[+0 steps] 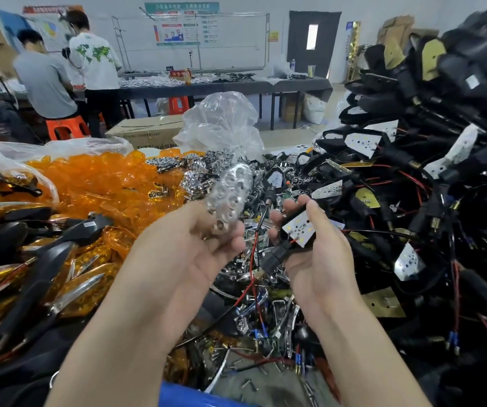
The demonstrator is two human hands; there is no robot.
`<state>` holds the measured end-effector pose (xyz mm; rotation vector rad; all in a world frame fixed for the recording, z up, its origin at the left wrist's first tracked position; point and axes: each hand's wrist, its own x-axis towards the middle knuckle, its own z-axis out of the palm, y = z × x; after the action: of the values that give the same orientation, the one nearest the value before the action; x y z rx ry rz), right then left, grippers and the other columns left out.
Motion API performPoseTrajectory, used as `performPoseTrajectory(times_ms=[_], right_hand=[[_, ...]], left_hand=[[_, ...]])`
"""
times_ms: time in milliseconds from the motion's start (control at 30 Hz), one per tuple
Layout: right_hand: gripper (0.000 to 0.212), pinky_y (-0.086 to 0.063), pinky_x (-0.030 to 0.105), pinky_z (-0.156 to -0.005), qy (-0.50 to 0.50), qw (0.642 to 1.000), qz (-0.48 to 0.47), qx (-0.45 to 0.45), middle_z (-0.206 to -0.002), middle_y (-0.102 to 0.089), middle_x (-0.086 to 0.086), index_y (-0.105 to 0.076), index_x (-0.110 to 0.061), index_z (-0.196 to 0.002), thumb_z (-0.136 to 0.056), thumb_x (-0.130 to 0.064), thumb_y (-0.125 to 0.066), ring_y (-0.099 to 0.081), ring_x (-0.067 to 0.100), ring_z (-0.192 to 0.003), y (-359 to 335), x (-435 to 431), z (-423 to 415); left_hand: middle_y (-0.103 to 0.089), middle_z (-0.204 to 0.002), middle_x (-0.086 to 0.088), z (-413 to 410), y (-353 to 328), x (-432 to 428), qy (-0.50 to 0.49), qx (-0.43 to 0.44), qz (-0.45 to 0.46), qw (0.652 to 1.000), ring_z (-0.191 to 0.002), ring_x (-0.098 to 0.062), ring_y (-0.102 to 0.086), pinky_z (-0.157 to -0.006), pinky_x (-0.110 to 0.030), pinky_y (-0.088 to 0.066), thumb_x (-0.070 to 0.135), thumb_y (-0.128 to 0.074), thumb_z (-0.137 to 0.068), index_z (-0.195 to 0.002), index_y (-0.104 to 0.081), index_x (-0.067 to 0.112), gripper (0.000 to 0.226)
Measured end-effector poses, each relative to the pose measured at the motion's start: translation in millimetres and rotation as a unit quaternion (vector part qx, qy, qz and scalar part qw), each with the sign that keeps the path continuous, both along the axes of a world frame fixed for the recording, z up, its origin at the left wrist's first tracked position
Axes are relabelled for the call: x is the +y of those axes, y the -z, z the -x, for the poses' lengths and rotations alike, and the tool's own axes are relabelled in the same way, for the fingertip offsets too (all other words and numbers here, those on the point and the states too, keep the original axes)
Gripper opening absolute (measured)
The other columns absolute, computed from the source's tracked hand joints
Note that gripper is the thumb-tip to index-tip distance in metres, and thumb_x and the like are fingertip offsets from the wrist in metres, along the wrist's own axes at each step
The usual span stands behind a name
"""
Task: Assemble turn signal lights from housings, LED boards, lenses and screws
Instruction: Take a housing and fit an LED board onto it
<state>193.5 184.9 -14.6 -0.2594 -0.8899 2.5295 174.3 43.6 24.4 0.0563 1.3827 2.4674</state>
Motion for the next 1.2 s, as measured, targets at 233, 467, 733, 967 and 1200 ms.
performPoseTrajectory(times_ms=[233,467,733,967,1200], right_hand=[[0.018,-0.049,0.026,-0.05,-0.013,1.0,0.001,0.009,-0.074,-0.067,0.0,-0.063,-0.011,-0.105,-0.108,-0.02,-0.047,-0.066,0.018,-0.064,-1.2,-0.8,1.6],[0.018,-0.049,0.026,-0.049,-0.02,1.0,0.008,0.01,-0.072,-0.067,0.0,-0.063,-0.01,-0.108,-0.109,-0.018,-0.047,-0.064,0.017,-0.06,1.9,0.2,3.2],[0.017,-0.048,0.027,-0.048,-0.017,1.0,0.004,0.001,-0.073,-0.068,0.001,-0.064,-0.009,-0.108,-0.108,-0.017,-0.049,-0.064,0.017,-0.06,2.9,0.1,3.5],[0.017,-0.05,0.027,-0.049,-0.02,1.0,-0.007,0.002,-0.073,-0.069,0.001,-0.065,-0.01,-0.109,-0.107,-0.017,-0.051,-0.066,0.017,-0.063,2.6,0.6,3.0],[0.017,-0.051,0.027,-0.049,-0.017,1.0,-0.009,0.001,-0.072,-0.069,0.001,-0.066,-0.01,-0.107,-0.107,-0.017,-0.05,-0.067,0.017,-0.062,3.7,1.7,4.2]], left_hand=[[-0.06,-0.116,-0.026,1.2,-1.8,-3.4,0.016,-0.046,-0.177,0.983,-0.089,-0.034,-0.074,-0.071,-0.032,-0.061,-0.004,-0.061,-0.066,-0.114,-0.053,0.008,0.05],[-0.063,-0.098,-0.01,7.6,6.9,-18.1,-0.084,-0.038,-0.101,0.991,-0.081,-0.021,-0.068,-0.064,-0.03,-0.057,-0.007,-0.046,-0.077,-0.11,-0.062,0.008,0.039],[-0.052,-0.08,-0.005,-3.1,-2.6,-19.3,-0.089,0.042,-0.125,0.987,-0.074,-0.019,-0.054,-0.075,-0.033,-0.058,0.0,-0.054,-0.066,-0.103,-0.053,0.011,0.038],[-0.058,-0.068,-0.003,-4.2,-5.1,-12.9,-0.066,0.053,-0.176,0.981,-0.062,-0.012,-0.062,-0.079,-0.035,-0.06,0.0,-0.065,-0.078,-0.121,-0.054,0.002,0.045],[-0.041,-0.052,0.004,-1.5,7.4,0.5,-0.096,0.03,0.061,0.993,-0.036,-0.013,-0.039,-0.032,-0.024,-0.036,0.05,-0.041,-0.103,-0.085,-0.047,0.017,0.038]])
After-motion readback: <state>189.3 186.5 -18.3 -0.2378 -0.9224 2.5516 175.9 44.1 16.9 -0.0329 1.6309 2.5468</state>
